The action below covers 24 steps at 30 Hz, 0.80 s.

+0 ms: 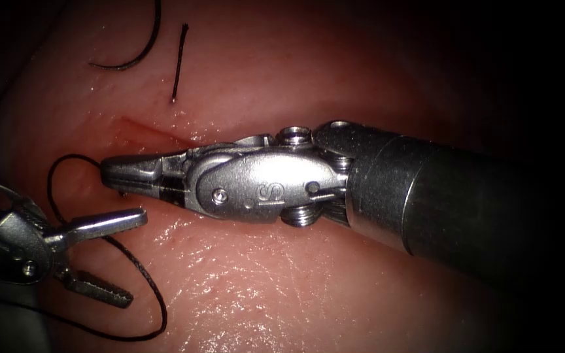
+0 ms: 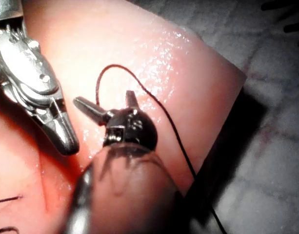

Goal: Wound Closure
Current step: Grab a working length of suture with the left gripper

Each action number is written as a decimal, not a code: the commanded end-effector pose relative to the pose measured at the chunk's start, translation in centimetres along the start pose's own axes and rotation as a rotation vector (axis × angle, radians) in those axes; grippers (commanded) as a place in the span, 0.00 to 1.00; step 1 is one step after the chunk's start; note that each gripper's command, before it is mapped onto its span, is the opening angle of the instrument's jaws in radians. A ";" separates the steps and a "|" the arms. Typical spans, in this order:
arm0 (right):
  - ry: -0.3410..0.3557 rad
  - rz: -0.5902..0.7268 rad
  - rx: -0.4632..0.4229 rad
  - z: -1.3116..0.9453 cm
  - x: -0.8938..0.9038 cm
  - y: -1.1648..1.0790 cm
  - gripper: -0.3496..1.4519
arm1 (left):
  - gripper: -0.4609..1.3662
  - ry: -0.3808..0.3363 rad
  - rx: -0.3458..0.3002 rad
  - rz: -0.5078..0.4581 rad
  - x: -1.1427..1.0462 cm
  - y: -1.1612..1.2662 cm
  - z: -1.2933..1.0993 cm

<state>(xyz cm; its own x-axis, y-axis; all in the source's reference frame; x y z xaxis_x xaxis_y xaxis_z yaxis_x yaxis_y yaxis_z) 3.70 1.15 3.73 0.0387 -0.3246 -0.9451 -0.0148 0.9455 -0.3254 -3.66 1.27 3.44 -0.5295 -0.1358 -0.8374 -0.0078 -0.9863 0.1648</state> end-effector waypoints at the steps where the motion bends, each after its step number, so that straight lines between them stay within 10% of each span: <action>1: 0.000 0.000 -0.005 0.00 0.00 0.00 0.01 | 0.58 0.000 -0.002 0.000 0.00 0.00 0.00; 8: 0.000 0.000 -0.005 0.00 0.00 0.00 0.01 | 0.63 -0.027 0.020 -0.020 0.01 0.00 -0.01; 19: 0.000 0.000 -0.005 0.00 0.00 0.00 0.01 | 0.38 -0.109 0.086 -0.052 0.02 0.03 -0.01; 24: 0.000 0.000 -0.005 0.00 0.00 0.00 0.01 | 0.06 -0.125 0.095 -0.055 0.05 0.06 -0.03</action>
<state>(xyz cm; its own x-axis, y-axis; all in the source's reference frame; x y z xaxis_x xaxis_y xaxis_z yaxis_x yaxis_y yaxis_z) 3.70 1.15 3.73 0.0387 -0.3246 -0.9451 -0.0148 0.9455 -0.3254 -3.66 1.20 3.39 -0.6279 -0.0624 -0.7758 -0.1227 -0.9764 0.1778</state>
